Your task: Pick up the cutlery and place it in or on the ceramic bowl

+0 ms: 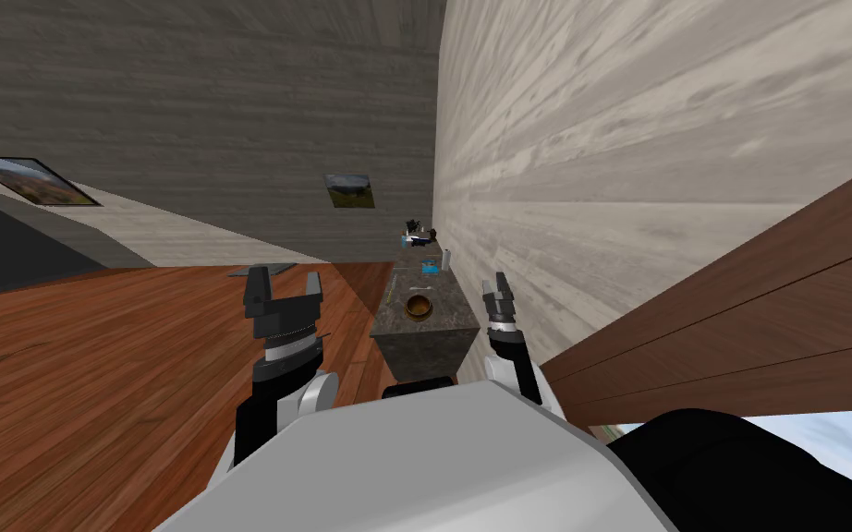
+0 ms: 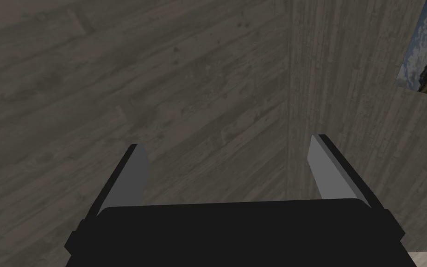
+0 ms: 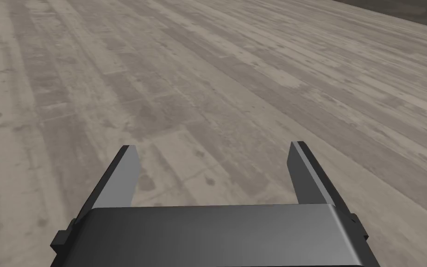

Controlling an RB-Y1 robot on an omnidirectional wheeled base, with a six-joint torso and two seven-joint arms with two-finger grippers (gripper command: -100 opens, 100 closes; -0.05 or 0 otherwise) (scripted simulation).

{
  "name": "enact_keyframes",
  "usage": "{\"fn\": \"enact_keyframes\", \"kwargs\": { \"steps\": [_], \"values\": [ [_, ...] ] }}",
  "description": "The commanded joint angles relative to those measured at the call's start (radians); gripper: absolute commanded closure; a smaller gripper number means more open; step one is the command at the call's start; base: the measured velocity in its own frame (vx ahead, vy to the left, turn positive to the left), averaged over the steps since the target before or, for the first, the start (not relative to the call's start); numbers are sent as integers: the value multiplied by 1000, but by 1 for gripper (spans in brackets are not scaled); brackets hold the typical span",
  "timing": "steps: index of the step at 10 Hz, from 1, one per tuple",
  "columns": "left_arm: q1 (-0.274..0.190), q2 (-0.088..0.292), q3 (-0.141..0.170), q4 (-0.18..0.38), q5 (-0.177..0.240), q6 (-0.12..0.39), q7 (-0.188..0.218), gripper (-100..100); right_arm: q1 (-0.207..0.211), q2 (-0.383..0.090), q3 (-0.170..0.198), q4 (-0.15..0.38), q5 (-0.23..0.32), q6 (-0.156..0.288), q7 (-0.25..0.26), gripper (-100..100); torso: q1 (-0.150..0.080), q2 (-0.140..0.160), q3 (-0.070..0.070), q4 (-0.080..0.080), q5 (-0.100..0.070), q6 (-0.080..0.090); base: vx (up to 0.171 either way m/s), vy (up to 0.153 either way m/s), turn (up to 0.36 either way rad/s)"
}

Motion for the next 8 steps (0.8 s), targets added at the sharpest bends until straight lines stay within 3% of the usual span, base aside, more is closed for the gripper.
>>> {"fn": "enact_keyframes", "kwargs": {
  "steps": [1, 8],
  "values": [
    [0, 0, 0, 0, 0, 0, 0, 0, 1, -29, 2, 7, -1, 4, 6, -100, 0, 0, 0, 0, 0, 0, -1, 28, 21],
    [0, 0, 0, 0, 0, 0, 0, 0, 1, -220, 16, 95, -3, 36, 73, -100, 6, 0, 0, 0, 2, 0, -6, 93, 23]
  ]
}}
